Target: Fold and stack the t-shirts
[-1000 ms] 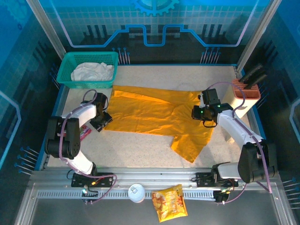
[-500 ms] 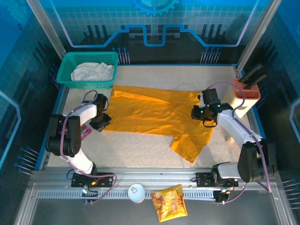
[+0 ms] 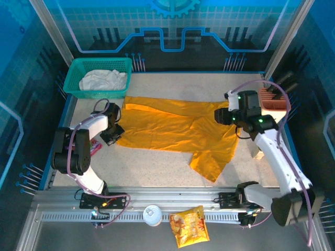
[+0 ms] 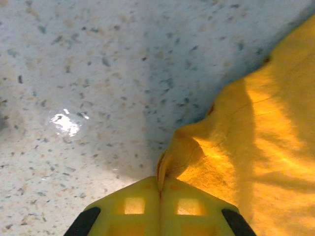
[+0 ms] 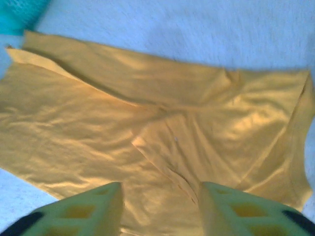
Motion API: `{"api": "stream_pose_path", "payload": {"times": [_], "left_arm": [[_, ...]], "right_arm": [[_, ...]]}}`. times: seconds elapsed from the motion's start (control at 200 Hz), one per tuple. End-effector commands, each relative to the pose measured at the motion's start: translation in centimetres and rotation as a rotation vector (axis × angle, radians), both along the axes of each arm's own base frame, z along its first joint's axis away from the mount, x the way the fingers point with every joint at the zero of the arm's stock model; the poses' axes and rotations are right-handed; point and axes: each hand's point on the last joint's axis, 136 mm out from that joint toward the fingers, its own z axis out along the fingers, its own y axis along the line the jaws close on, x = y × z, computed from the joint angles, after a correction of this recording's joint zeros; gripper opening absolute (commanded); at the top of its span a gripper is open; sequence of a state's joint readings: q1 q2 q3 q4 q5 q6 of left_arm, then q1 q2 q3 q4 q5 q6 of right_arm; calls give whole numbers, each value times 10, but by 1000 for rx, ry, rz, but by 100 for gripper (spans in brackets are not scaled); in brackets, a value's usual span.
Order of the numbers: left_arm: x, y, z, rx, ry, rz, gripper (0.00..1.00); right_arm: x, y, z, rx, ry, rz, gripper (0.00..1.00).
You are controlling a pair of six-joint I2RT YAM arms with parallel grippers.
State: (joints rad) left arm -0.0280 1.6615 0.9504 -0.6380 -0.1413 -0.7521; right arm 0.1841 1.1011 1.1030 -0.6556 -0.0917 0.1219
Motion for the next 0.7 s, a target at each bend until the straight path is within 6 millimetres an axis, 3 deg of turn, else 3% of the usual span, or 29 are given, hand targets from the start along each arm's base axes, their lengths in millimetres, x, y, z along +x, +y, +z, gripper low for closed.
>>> {"api": "stream_pose_path", "payload": {"times": [0.0, 0.145, 0.28, 0.39, 0.5, 0.691], "left_arm": [[14, -4, 17, -24, -62, -49, 0], [16, -6, 29, -25, -96, -88, 0], [18, -11, 36, -49, -131, -112, 0], [19, -16, 39, -77, -158, -125, 0], [18, -17, 40, -83, -169, -134, 0], [17, -18, 43, -82, -186, -145, 0]], "right_arm": [[-38, 21, 2, -160, -11, 310, 55], [-90, 24, -35, -556, 23, 681, 57], [-135, 11, -77, -815, 141, 988, 56], [-176, 15, -102, -841, 210, 1225, 56], [-194, 19, -122, -854, 214, 1309, 56], [-221, 24, -177, -900, 268, 1407, 57]]}}
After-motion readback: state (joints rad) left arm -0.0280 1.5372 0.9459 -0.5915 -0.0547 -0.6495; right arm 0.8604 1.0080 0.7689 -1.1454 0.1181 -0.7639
